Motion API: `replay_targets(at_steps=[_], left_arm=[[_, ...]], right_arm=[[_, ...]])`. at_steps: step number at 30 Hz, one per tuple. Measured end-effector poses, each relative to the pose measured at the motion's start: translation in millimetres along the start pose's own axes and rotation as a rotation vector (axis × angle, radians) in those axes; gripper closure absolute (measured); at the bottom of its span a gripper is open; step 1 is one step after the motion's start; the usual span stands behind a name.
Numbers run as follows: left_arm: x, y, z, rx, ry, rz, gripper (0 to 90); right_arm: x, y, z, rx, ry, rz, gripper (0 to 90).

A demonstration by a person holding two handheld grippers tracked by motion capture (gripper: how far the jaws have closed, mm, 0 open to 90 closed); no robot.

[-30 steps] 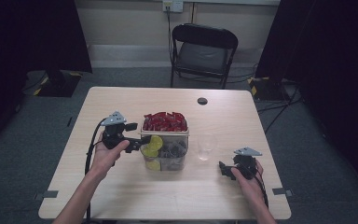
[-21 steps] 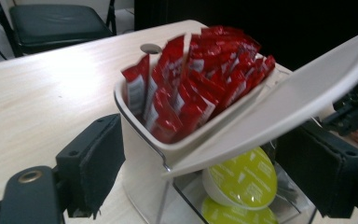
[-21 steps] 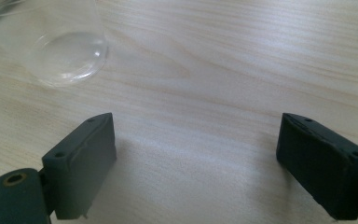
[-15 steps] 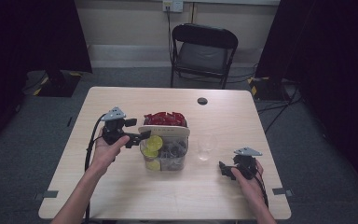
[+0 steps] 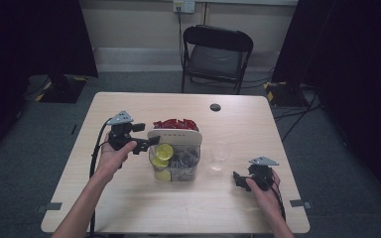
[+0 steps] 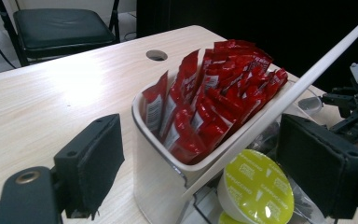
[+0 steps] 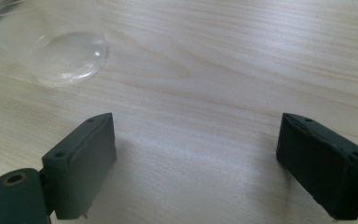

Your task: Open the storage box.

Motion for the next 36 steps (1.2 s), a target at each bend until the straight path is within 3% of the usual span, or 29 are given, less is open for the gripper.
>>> replay_targets(at_steps=[5, 7, 14, 20, 23, 27, 32, 36], left_arm=[[0.9, 1.5, 1.5, -0.016, -0.022, -0.027, 15.0], [1.0, 2.1, 1.7, -0.008, -0.013, -0.036, 15.3], [5.3, 4.7, 4.6, -0.001, -0.049, -0.071, 15.3], [7.9, 7.3, 7.4, 0.001, -0.051, -0.063, 15.1], [10.0, 7.7, 10.5, 0.003, -0.075, -0.054, 13.4], [9.3, 9.4, 10.2, 0.012, -0.059, -0.062, 12.3], [8.4, 10.0, 9.5, 0.011, -0.051, -0.064, 12.2], [9.6, 7.8, 9.5, 0.014, -0.051, -0.069, 12.4]], right_arm=[[0.0, 0.0, 0.0, 0.000, 0.000, 0.000, 11.3], [-0.1, 0.0, 0.0, 0.000, -0.001, 0.000, 11.3], [-0.3, 0.1, -0.4, 0.002, -0.003, -0.004, 11.4], [0.5, -0.6, -2.1, 0.017, -0.009, -0.001, 13.5], [0.7, -1.7, -2.5, 0.025, -0.008, 0.004, 14.5], [0.6, -4.8, -2.4, 0.042, -0.006, 0.002, 15.1], [-1.1, -14.7, -5.2, 0.024, 0.026, -0.051, 16.8], [1.4, -22.5, -9.4, -0.002, 0.025, -0.080, 19.6]])
Point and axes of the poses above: each handheld gripper's, and its own axes: y roughly forward along the jaws, z roughly out of its underside, x roughly to its left, the point moved 1 cm from there along y, roughly forward along the jaws, and after that the axes turned 7 degrees about y, right-handed, at the moved point
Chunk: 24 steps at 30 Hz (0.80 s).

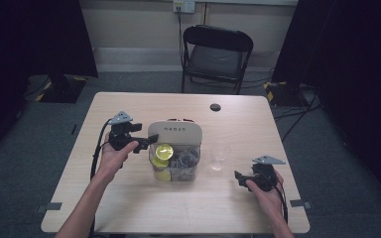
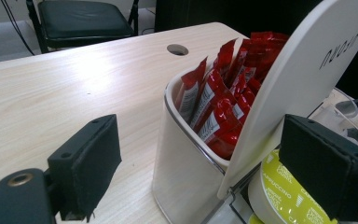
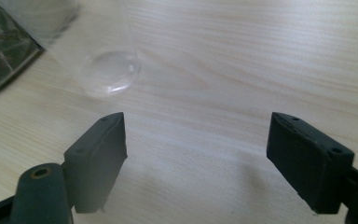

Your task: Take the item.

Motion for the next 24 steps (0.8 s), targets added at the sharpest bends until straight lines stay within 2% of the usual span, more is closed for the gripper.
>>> replay_targets(at_steps=[4, 6, 9, 11, 13, 15, 20, 24], left_arm=[[1.4, -2.1, -0.3, -0.011, 0.001, -0.002, 12.4], [2.2, -3.1, -0.3, -0.019, -0.022, 0.002, 12.4], [3.9, -4.1, -0.4, -0.025, -0.011, 0.008, 12.4], [4.0, -3.1, -0.3, -0.030, -0.023, 0.011, 12.0], [4.7, -3.2, -0.9, -0.020, -0.024, 0.014, 11.2], [4.6, -3.6, -1.4, -0.014, -0.012, 0.007, 11.3], [3.7, -1.7, -1.9, -0.017, -0.020, 0.017, 11.2], [1.0, -1.5, -2.3, -0.016, -0.020, 0.013, 13.1]], right_arm=[[4.9, -6.1, -5.1, -0.019, -0.001, -0.031, 21.5], [8.1, -8.4, -7.0, -0.023, -0.020, -0.030, 22.1], [13.7, -13.8, -9.5, -0.039, -0.044, -0.040, 24.3], [16.9, -18.5, -11.9, -0.055, -0.057, -0.043, 26.0], [20.8, -26.7, -15.2, -0.072, -0.062, -0.072, 28.0], [25.4, -33.1, -17.8, -0.070, -0.094, -0.094, 30.6], [36.6, -45.8, -22.5, -0.086, -0.126, -0.154, 33.0], [44.6, -52.7, -26.1, -0.111, -0.119, -0.207, 35.2]])
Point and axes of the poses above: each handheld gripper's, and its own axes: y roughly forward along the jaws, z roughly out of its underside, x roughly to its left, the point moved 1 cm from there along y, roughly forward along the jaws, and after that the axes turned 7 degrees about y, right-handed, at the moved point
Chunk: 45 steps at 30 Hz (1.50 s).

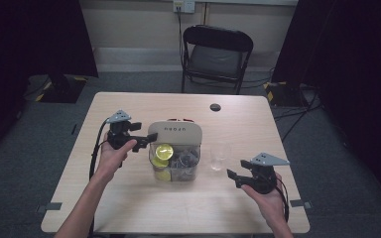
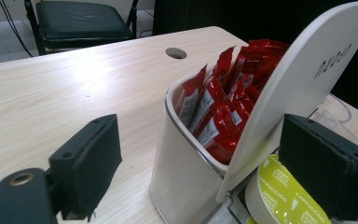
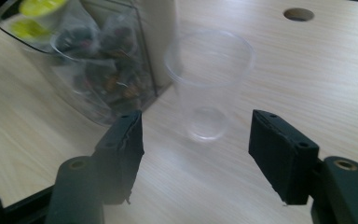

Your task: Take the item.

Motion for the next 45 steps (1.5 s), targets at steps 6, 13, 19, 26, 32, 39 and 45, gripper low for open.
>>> replay_targets(at_steps=[6, 13, 19, 26, 32, 39, 45], left_arm=[[-0.8, 1.6, -0.5, 0.007, 0.002, 0.008, 13.7], [0.0, 2.1, -0.6, 0.010, -0.001, 0.013, 13.6], [0.5, 2.9, -0.9, 0.013, 0.001, 0.017, 12.7], [0.8, 3.5, -0.5, 0.014, -0.006, 0.021, 12.6], [-0.5, 3.4, -1.3, 0.015, 0.002, 0.019, 13.2], [0.2, 3.2, -1.0, 0.015, 0.007, 0.019, 13.3], [-0.1, 3.3, -0.3, 0.016, 0.010, 0.016, 13.5]], right_arm=[[11.1, 2.6, -9.8, -0.008, -0.006, -0.075, 41.9], [26.5, 12.3, -22.2, -0.015, -0.040, -0.140, 46.6], [39.3, 24.6, -32.4, -0.029, -0.047, -0.229, 48.4], [54.1, 45.8, -47.6, -0.029, -0.061, -0.287, 51.6], [63.8, 65.6, -60.6, -0.024, -0.073, -0.321, 52.4], [69.0, 87.7, -68.8, 0.012, -0.087, -0.336, 49.4], [68.7, 102.7, -69.2, 0.050, -0.096, -0.340, 47.9]])
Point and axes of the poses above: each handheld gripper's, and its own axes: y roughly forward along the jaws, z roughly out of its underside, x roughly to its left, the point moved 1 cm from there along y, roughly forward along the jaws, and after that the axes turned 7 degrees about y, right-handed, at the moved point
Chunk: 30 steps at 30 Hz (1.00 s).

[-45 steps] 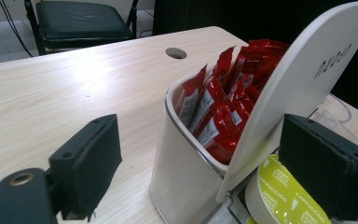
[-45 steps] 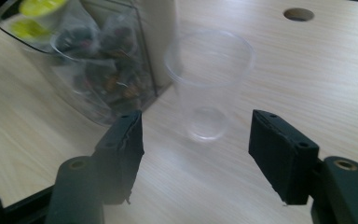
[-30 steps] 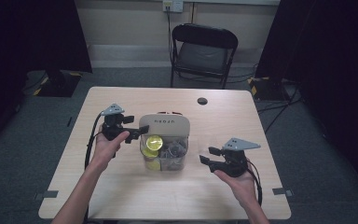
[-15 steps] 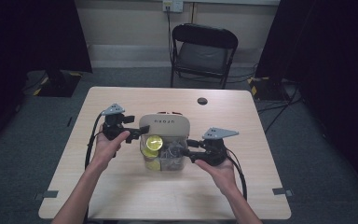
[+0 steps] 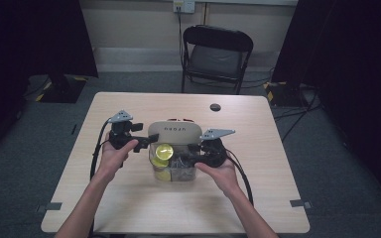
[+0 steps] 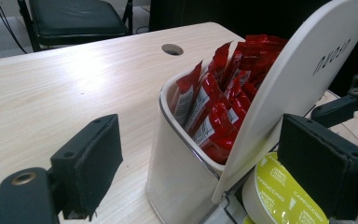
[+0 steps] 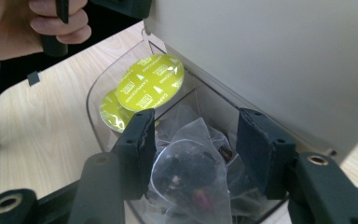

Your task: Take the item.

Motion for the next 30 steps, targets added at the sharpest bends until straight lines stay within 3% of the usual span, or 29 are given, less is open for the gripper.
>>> replay_targets(at_steps=[4, 9, 21, 30], left_arm=[[0.1, 0.0, 0.0, 0.002, 0.004, 0.000, 13.5], [1.3, -0.5, -0.5, 0.000, -0.003, 0.005, 13.4], [1.1, -0.5, 0.0, 0.002, -0.006, 0.005, 13.5], [0.5, -0.2, 0.1, 0.004, -0.005, 0.005, 13.8]], right_arm=[[0.5, 6.6, 0.5, 0.018, -0.009, -0.009, 53.7], [1.2, 8.8, 1.1, 0.026, -0.014, 0.003, 68.3], [-0.4, 7.6, 4.0, 0.047, -0.009, -0.014, 88.0], [-1.4, 4.0, 3.6, 0.037, 0.005, -0.022, 90.0]])
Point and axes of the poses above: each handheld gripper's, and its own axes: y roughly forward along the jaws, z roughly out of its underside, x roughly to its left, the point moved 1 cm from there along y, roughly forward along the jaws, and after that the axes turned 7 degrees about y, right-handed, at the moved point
